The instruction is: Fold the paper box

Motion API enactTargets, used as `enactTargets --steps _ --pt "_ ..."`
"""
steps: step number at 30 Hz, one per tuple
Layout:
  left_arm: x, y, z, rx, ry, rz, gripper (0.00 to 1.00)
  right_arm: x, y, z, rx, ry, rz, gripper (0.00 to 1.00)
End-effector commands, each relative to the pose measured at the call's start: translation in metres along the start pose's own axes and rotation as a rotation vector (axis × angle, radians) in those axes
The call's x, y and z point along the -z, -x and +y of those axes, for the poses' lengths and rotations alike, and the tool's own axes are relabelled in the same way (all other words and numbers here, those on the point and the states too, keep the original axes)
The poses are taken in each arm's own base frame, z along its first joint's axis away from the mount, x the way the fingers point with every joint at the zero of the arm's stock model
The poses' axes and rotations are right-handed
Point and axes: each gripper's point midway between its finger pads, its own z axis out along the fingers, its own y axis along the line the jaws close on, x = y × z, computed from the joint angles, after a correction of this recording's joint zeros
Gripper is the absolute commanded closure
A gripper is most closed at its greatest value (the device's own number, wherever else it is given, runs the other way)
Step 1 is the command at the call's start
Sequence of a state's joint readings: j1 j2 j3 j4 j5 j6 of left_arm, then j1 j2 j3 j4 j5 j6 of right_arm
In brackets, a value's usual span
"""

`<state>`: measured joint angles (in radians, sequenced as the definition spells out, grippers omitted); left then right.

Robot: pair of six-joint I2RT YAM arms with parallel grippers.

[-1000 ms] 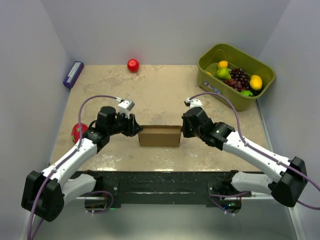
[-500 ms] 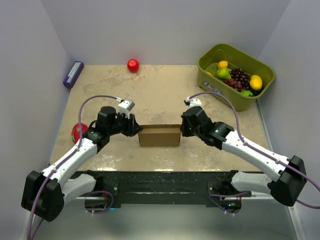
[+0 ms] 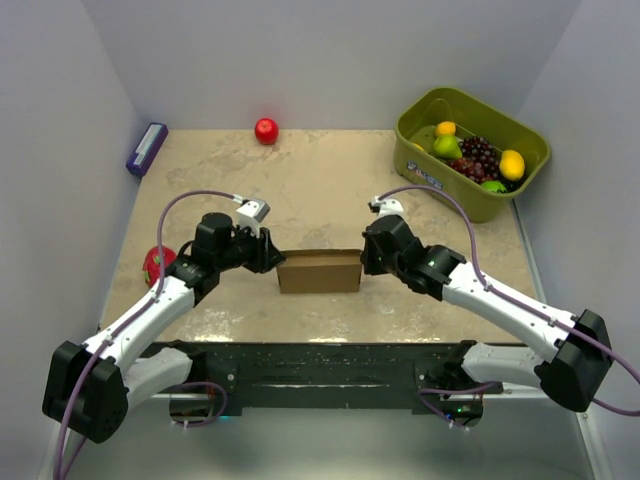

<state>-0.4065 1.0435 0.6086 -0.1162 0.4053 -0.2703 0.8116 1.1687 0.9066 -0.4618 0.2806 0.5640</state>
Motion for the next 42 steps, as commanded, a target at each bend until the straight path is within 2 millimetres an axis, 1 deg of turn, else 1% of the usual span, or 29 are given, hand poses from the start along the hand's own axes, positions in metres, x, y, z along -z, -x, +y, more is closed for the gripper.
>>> enactTargets --steps 1,6,12,18,22,25,26,27,29,30,33,36,39,42 --pt "-0.001 -0.012 0.001 0.006 0.006 0.044 0.68 0.006 -0.004 -0.017 0.012 -0.068 -0.002 1.0" --pt "-0.001 -0.011 0.001 0.005 0.008 0.042 0.68 0.002 -0.015 -0.022 0.02 -0.079 0.017 1.0" --pt "-0.001 -0.011 0.0 0.005 0.006 0.043 0.69 -0.002 -0.022 -0.017 0.009 -0.046 0.03 1.0" --pt "-0.002 -0.012 0.001 0.005 0.006 0.044 0.69 0.0 -0.017 -0.01 -0.005 -0.014 0.02 1.0" --pt "-0.001 -0.011 0.0 0.004 0.005 0.042 0.69 -0.004 -0.023 -0.012 0.004 -0.029 0.042 1.0" --pt "-0.001 -0.011 0.0 0.002 0.005 0.04 0.69 0.0 -0.02 -0.014 0.002 -0.035 0.036 1.0" --pt "-0.001 -0.011 0.0 0.003 0.005 0.04 0.69 0.002 -0.016 -0.013 0.0 -0.034 0.025 0.98" --pt "-0.001 -0.011 0.0 0.002 0.005 0.04 0.69 0.007 -0.011 -0.013 -0.004 -0.033 0.01 0.89" --pt "-0.001 -0.01 0.0 0.001 0.004 0.038 0.69 0.013 -0.002 -0.013 -0.007 -0.039 -0.012 0.86" --pt "-0.001 -0.01 0.0 0.001 0.003 0.039 0.69 0.016 0.002 -0.012 -0.011 -0.037 -0.024 0.83" --pt "-0.001 -0.01 0.0 0.001 0.004 0.038 0.69 0.022 0.01 -0.01 -0.01 -0.031 -0.039 0.77" --pt "0.0 -0.009 0.0 0.0 0.004 0.036 0.69 0.024 0.016 -0.007 -0.007 -0.018 -0.05 0.71" --pt "0.0 -0.01 0.0 0.001 0.006 0.037 0.69 0.024 0.02 0.001 0.0 0.014 -0.057 0.69" --pt "-0.001 -0.011 0.0 0.003 0.007 0.041 0.7 0.024 0.023 0.003 0.005 0.023 -0.068 0.66"
